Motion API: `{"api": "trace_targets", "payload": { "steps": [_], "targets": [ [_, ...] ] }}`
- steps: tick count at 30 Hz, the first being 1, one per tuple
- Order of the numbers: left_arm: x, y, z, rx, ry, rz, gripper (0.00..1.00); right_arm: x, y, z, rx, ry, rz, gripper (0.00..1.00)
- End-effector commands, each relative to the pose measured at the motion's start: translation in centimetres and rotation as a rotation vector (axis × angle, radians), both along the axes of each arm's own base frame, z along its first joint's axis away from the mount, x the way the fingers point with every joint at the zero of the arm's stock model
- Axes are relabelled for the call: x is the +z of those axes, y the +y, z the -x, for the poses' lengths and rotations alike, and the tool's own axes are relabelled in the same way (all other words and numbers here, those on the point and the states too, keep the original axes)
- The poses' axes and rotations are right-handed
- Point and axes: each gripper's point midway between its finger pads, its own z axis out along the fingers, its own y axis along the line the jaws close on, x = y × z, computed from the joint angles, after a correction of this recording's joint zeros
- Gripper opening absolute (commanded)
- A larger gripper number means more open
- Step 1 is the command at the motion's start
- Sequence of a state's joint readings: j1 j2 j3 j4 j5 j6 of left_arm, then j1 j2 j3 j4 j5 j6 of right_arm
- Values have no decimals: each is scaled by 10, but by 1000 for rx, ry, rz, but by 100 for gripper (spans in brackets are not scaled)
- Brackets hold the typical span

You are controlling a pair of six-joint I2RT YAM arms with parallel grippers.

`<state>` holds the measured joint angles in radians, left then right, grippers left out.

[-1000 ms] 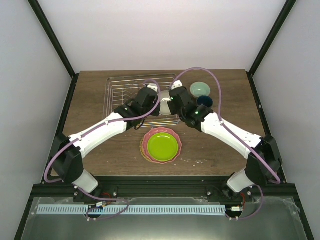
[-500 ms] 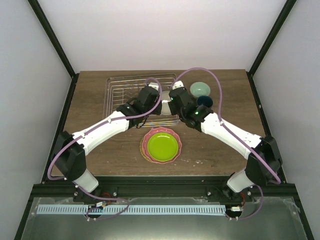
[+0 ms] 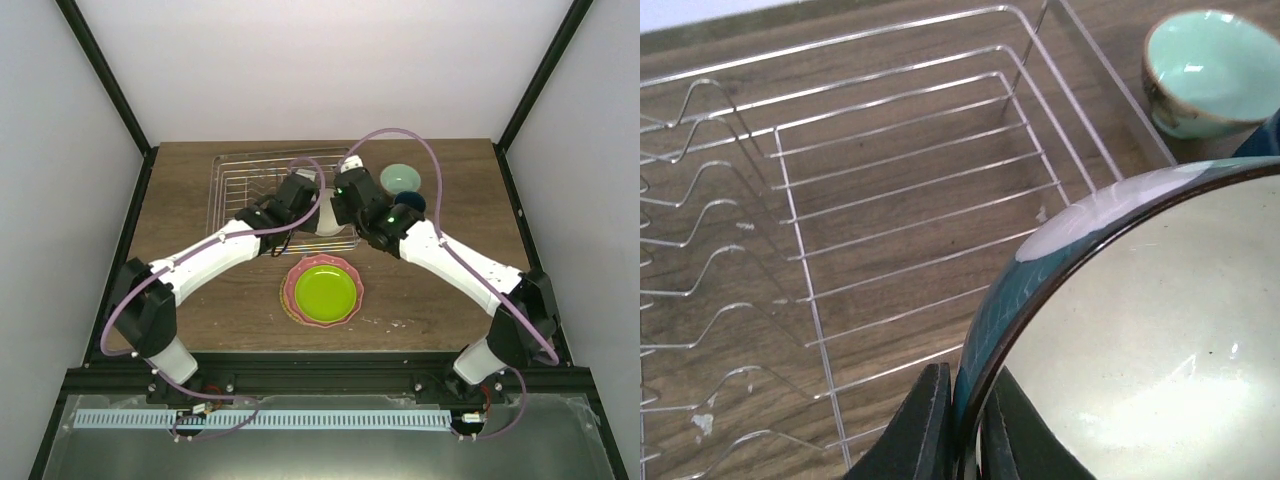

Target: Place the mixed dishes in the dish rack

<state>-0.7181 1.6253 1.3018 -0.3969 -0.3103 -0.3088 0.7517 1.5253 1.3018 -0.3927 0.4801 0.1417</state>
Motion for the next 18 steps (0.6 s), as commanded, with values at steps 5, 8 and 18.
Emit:
{"api": "trace_targets", "payload": {
  "steps": [5, 8, 18],
  "targets": [
    [9, 10, -15, 34, -13, 31, 0, 39, -2, 13, 4, -27, -86, 51],
    [9, 19, -18, 51, -10, 42, 0, 36, -6, 17, 2, -14, -76, 62],
    [18, 54, -18, 29, 20, 253, 0, 46, 8, 59, 277, -32, -300, 100]
  ]
}}
